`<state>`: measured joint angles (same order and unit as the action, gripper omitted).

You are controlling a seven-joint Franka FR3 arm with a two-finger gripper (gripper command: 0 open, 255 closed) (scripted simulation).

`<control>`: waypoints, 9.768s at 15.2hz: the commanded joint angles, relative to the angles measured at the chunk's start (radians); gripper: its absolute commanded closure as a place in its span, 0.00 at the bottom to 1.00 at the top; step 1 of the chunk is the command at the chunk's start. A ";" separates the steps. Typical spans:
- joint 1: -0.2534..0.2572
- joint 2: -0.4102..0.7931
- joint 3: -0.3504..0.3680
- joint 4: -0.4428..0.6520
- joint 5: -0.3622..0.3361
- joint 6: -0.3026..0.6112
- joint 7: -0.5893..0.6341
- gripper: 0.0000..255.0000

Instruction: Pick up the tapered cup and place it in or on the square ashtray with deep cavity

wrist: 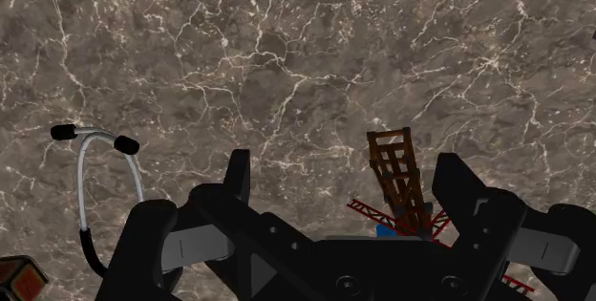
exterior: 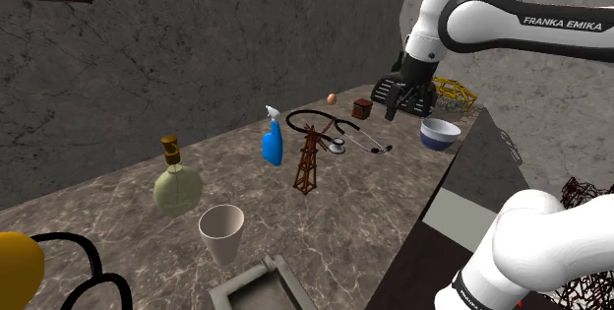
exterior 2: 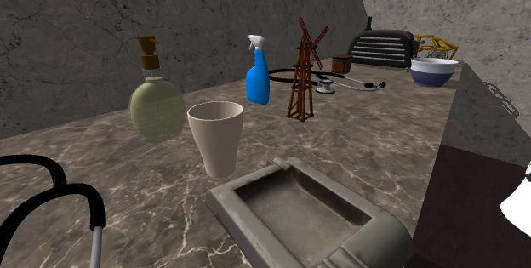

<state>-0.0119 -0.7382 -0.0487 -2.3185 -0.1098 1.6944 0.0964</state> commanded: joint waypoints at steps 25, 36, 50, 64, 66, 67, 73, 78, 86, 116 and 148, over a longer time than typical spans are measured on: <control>0.162 0.502 0.303 0.016 0.199 0.488 0.373 0.00; 0.232 0.858 0.399 0.243 0.125 0.632 0.565 0.00; 0.264 0.987 0.396 0.275 0.071 0.728 0.618 0.00; 0.263 0.979 0.397 0.279 0.075 0.716 0.616 1.00; 0.260 0.964 0.400 0.288 0.082 0.693 0.612 1.00; 0.259 0.957 0.401 0.293 0.086 0.681 0.610 1.00; 0.254 0.916 0.406 0.327 0.104 0.608 0.601 1.00; 0.251 0.887 0.409 0.362 0.117 0.546 0.595 1.00; 0.247 0.851 0.410 0.427 0.131 0.447 0.590 1.00; 0.376 0.401 0.530 -0.120 0.341 0.586 0.702 1.00; 0.382 0.359 0.515 -0.121 0.353 0.545 0.690 0.00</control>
<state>0.3701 -0.3787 0.4660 -2.4392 0.2433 2.2395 0.7862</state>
